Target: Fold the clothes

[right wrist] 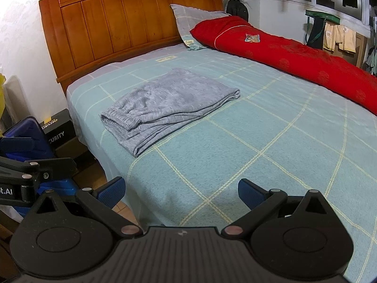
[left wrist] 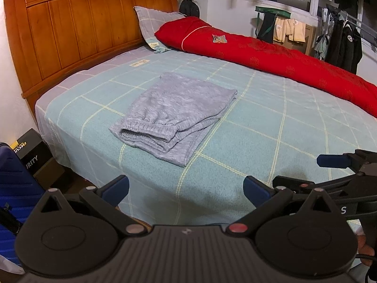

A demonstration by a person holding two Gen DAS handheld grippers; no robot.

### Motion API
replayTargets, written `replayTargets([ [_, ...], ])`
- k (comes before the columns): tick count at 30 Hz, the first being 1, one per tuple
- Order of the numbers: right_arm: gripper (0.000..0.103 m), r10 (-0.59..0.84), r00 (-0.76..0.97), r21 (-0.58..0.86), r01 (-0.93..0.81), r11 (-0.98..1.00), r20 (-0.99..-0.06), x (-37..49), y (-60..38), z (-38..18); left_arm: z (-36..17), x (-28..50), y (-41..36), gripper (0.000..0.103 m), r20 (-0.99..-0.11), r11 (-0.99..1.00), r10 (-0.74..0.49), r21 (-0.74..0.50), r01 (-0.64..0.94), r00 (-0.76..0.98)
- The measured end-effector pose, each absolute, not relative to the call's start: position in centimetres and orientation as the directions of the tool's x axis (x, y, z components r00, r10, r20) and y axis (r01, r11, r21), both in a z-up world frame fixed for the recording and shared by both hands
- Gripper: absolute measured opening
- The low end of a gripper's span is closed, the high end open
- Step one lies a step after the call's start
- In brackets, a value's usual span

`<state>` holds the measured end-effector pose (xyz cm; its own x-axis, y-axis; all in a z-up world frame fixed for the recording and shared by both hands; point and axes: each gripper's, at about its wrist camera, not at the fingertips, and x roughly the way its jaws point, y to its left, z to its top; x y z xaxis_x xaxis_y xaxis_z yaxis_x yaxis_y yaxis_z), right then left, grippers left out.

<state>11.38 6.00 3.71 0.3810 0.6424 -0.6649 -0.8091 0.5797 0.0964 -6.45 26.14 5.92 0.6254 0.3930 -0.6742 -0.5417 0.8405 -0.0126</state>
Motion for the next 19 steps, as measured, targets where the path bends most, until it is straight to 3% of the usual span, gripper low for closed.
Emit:
replayTargets([
  [19, 0.103, 0.639, 0.382, 0.097, -0.806, 0.584, -0.668, 11.43, 5.97, 3.56, 5.95, -6.28, 26.15, 0.102, -0.674, 0.843, 0.390, -0.012, -0.537, 0.627],
])
